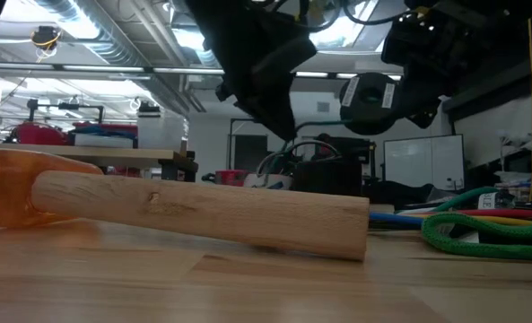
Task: Coil cords
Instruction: Coil the blue wire onto the spool
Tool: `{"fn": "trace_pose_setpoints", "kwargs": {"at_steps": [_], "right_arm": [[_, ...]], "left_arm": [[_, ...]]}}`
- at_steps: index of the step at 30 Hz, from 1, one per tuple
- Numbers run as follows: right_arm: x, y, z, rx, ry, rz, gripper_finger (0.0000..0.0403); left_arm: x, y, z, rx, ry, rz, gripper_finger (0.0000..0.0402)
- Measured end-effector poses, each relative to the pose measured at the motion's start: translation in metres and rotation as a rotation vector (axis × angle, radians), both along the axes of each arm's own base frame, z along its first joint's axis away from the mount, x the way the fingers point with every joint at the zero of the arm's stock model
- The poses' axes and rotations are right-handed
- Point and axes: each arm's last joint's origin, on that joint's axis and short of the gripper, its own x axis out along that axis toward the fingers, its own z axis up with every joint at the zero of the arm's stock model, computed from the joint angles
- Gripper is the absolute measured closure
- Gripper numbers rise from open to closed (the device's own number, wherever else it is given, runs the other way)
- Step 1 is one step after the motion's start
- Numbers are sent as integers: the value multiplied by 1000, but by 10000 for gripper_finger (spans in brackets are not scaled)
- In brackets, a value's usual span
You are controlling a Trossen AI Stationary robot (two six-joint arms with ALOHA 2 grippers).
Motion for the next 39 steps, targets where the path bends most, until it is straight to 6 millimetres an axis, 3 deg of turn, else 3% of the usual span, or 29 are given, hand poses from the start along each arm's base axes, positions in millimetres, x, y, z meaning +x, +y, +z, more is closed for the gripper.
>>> {"fn": "trace_pose_setpoints", "kwargs": {"at_steps": [5, 8, 15, 22, 26, 34, 39], "right_arm": [[0, 0, 0, -1, 4, -1, 398], [0, 0, 0, -4, 5, -5, 398], [0, 0, -1, -4, 5, -5, 398], [0, 0, 0, -4, 2, -5, 398], [0, 0, 0, -4, 4, -5, 398], [-1, 0, -1, -4, 13, -6, 398], [-1, 0, -1, -4, 15, -6, 398]], "left_arm": [[-3, 1, -2, 0, 32, 10, 393], [-3, 1, -2, -6, 27, 17, 395], [-9, -1, -5, 0, 115, -17, 359], [-8, -5, -17, -34, 167, -46, 299], [-16, -2, -26, -52, 246, 36, 281], [-25, -2, -26, -13, 301, 107, 331], [-28, -13, -25, -24, 290, 113, 359]]}}
